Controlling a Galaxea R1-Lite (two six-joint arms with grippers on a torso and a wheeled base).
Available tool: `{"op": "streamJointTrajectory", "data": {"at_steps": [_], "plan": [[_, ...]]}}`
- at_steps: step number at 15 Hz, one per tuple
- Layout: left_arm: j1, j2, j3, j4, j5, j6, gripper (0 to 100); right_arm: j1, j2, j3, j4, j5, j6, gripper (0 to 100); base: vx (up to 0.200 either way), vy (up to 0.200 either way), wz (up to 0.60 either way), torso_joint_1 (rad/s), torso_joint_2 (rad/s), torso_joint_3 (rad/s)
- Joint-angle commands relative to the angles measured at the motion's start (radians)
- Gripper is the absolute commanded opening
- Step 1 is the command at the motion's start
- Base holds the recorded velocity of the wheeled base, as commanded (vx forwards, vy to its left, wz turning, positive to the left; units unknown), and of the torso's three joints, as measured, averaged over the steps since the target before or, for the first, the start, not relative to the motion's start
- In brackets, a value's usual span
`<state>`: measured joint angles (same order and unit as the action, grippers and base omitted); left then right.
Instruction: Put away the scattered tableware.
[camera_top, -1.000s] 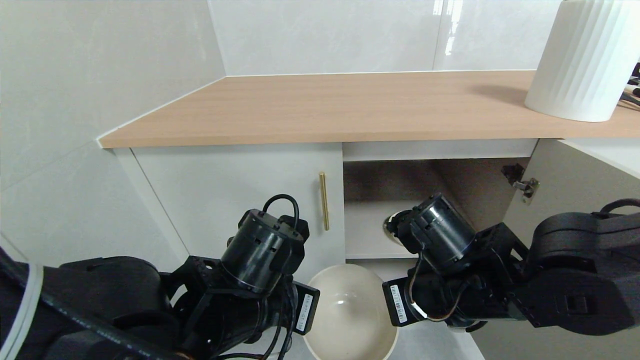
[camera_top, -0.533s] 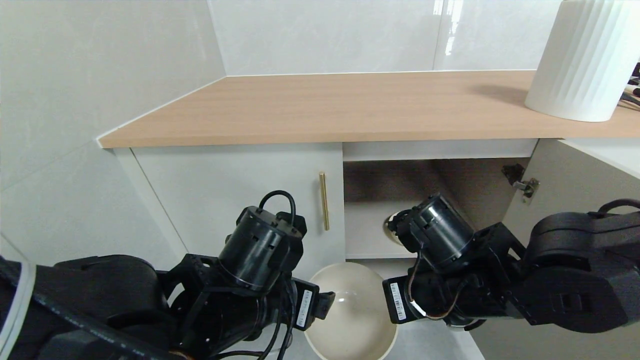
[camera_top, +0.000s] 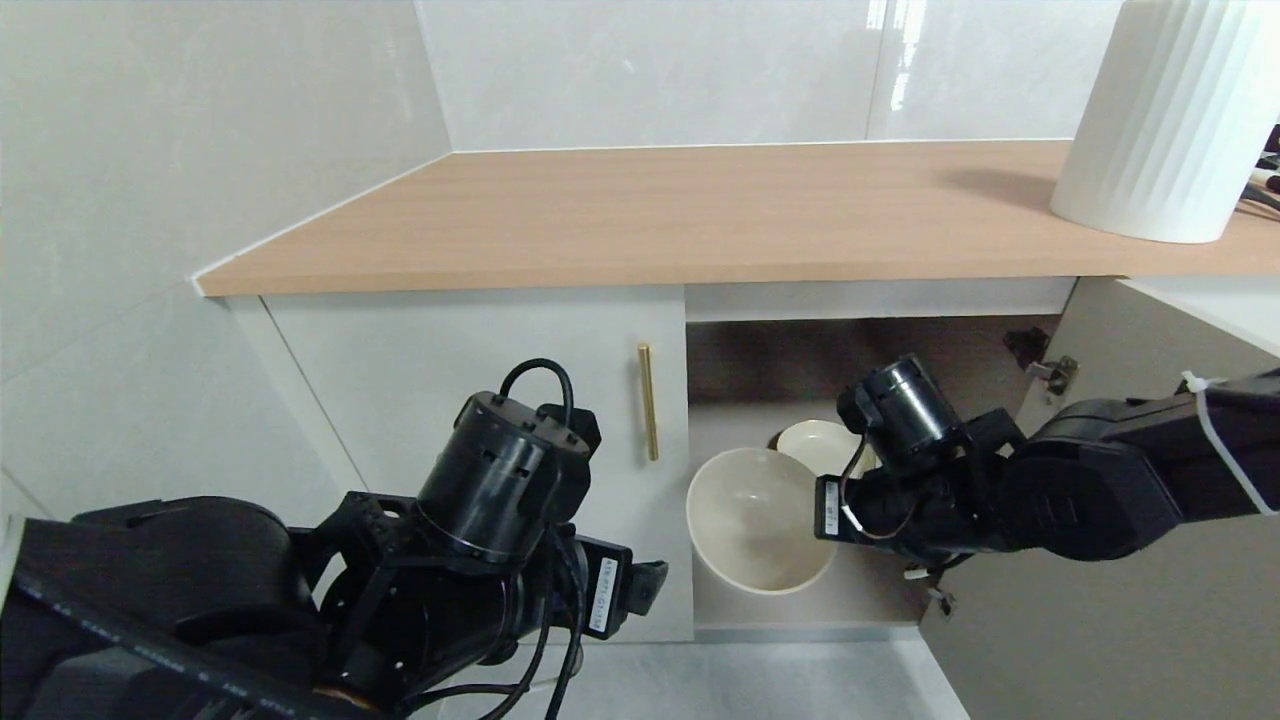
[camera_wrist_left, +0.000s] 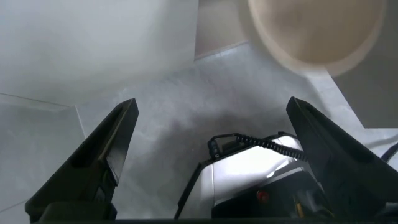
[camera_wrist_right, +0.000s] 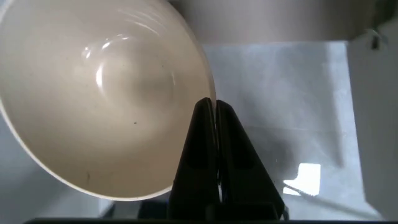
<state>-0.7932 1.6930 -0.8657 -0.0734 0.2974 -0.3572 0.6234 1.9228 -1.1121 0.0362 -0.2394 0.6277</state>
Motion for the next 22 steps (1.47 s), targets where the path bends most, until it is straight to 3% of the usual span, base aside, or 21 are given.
{"op": "streamJointTrajectory", "data": {"at_steps": [1,4,8,22], "plan": [[-0.001,-0.006,0.001,0.0,0.0,-0.002,100,-0.12,0.104,-0.005,-0.114,-0.029,0.026,0,0.0,0.0,0.0,0.0,0.0,0.0],[-0.001,-0.009,0.001,0.0,0.0,-0.002,100,-0.197,0.182,-0.026,-0.242,-0.097,0.032,0,0.0,0.0,0.0,0.0,0.0,0.0],[-0.001,-0.009,0.001,0.0,0.0,-0.002,100,-0.281,0.26,-0.117,-0.252,-0.1,0.047,0,0.0,0.0,0.0,0.0,0.0,0.0],[-0.001,-0.007,-0.001,0.0,0.0,-0.002,100,-0.33,0.384,-0.255,-0.248,-0.1,0.069,0,0.0,0.0,0.0,0.0,0.0,0.0]]}}
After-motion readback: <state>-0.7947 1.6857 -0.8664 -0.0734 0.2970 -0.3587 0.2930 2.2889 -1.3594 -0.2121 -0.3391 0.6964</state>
